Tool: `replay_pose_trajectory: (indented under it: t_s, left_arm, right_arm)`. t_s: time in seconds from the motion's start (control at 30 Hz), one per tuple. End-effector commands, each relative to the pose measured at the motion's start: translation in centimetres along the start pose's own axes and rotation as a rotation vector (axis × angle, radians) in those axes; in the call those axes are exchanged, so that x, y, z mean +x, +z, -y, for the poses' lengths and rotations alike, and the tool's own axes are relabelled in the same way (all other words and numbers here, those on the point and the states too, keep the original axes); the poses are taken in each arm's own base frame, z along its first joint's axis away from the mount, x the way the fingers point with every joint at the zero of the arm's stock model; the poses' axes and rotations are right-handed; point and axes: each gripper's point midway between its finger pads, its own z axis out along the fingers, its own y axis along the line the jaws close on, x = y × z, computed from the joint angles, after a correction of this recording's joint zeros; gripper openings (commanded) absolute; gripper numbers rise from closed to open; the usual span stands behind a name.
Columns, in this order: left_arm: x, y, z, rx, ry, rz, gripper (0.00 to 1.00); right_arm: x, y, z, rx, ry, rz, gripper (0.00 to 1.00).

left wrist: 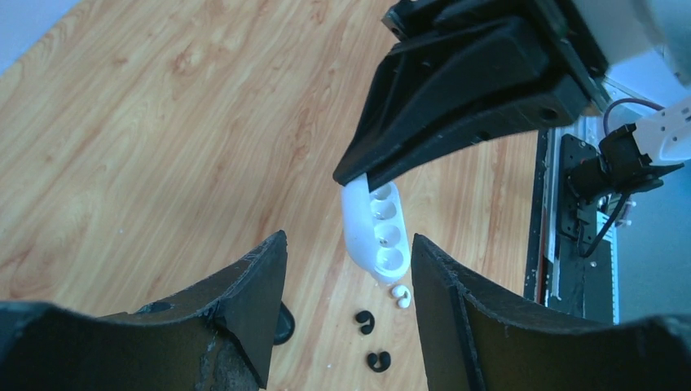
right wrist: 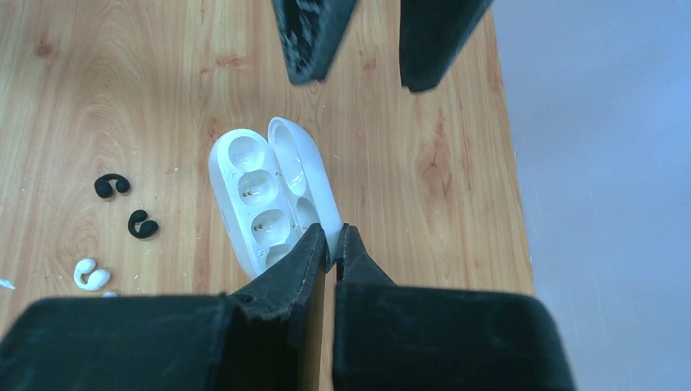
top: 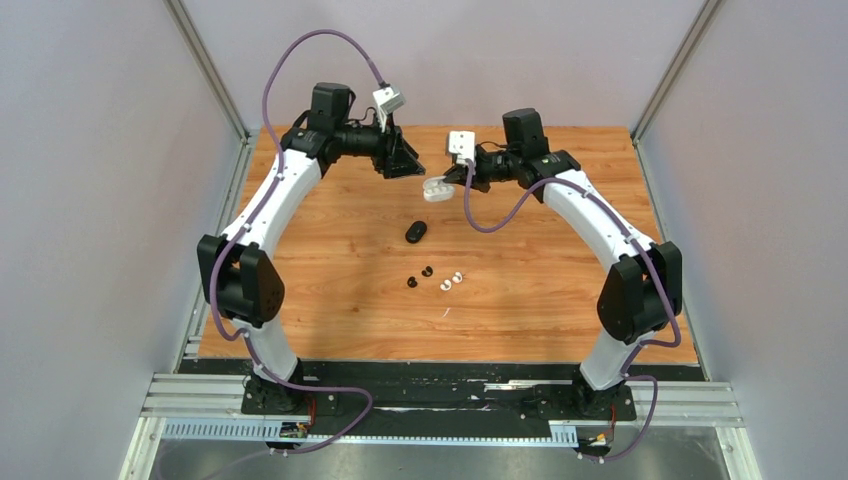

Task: Insert the wireless bluetooth earbuds into the charging case
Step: Open the charging case.

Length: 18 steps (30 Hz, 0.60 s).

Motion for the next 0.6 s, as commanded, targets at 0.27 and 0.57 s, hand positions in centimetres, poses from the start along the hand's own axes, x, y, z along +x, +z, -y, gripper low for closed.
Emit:
replay_pose_trajectory:
  t_s: [0.27,0.57]
  left_arm:
    - [1.5,1.9,0.5,0.027,-0.15,-0.117,0.59]
    - [2.7,2.0,0.4,0.029,-0.166,-0.168,0.56]
  right_arm:
    - [-3.6,0.0,-0.1,0.015,-0.152,0.01,0.0]
    - [-3.4,0.2,0.2,0.024,-0.148,-0.003,0.0]
